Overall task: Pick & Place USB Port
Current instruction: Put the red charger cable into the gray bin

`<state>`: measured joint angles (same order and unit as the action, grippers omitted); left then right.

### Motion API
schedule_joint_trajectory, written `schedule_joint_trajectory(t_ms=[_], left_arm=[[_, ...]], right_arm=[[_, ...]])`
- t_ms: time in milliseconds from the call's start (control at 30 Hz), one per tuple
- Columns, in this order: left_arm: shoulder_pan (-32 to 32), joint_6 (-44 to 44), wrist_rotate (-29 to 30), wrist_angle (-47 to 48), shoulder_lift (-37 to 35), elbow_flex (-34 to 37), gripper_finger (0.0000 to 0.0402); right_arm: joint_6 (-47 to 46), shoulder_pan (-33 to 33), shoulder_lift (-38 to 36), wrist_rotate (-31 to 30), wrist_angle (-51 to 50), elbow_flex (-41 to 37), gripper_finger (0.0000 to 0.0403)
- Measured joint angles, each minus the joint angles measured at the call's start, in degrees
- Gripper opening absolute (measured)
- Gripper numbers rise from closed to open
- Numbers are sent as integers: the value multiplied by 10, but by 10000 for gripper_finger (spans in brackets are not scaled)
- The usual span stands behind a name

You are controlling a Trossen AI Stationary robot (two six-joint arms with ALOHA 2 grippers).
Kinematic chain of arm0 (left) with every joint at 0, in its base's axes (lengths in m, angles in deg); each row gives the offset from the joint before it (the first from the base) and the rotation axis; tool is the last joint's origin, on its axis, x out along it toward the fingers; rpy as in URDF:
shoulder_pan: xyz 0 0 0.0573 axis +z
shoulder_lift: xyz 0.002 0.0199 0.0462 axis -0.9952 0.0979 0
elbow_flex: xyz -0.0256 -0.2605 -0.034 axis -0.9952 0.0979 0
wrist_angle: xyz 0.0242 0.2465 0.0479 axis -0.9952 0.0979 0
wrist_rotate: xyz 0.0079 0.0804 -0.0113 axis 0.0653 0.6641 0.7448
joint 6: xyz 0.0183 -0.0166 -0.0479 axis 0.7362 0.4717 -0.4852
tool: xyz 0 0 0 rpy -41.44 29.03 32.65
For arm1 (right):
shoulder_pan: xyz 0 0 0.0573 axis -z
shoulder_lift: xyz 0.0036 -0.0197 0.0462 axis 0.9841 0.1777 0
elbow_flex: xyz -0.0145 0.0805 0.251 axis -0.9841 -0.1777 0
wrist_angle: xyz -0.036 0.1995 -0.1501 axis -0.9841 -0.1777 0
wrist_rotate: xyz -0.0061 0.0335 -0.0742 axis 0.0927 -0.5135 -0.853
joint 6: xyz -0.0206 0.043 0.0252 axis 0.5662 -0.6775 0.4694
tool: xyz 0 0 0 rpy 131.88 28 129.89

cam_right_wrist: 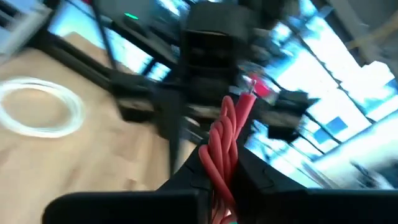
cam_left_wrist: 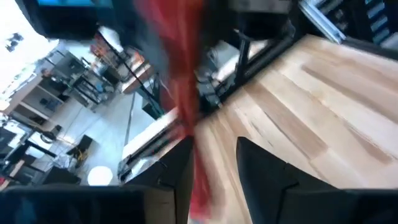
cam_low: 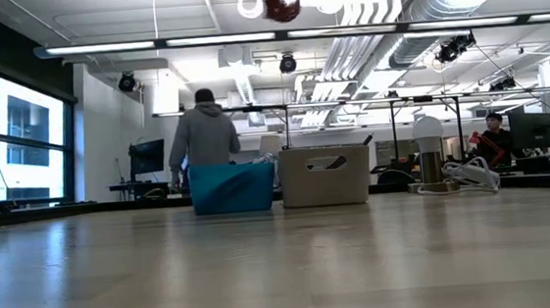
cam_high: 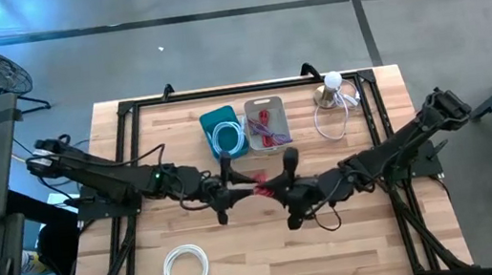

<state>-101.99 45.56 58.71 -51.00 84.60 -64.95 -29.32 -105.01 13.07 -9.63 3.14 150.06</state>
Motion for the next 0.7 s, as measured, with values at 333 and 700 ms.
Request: schedule_joint_trajectory(t_ms=[333, 700], left_arm=[[0, -33, 33, 126, -60, 0, 118], [0, -56, 33, 203, -86, 1, 119]], right_arm=[[-52, 3, -128, -71, -132, 0, 20], [-112, 125, -203, 1, -226, 0, 17]])
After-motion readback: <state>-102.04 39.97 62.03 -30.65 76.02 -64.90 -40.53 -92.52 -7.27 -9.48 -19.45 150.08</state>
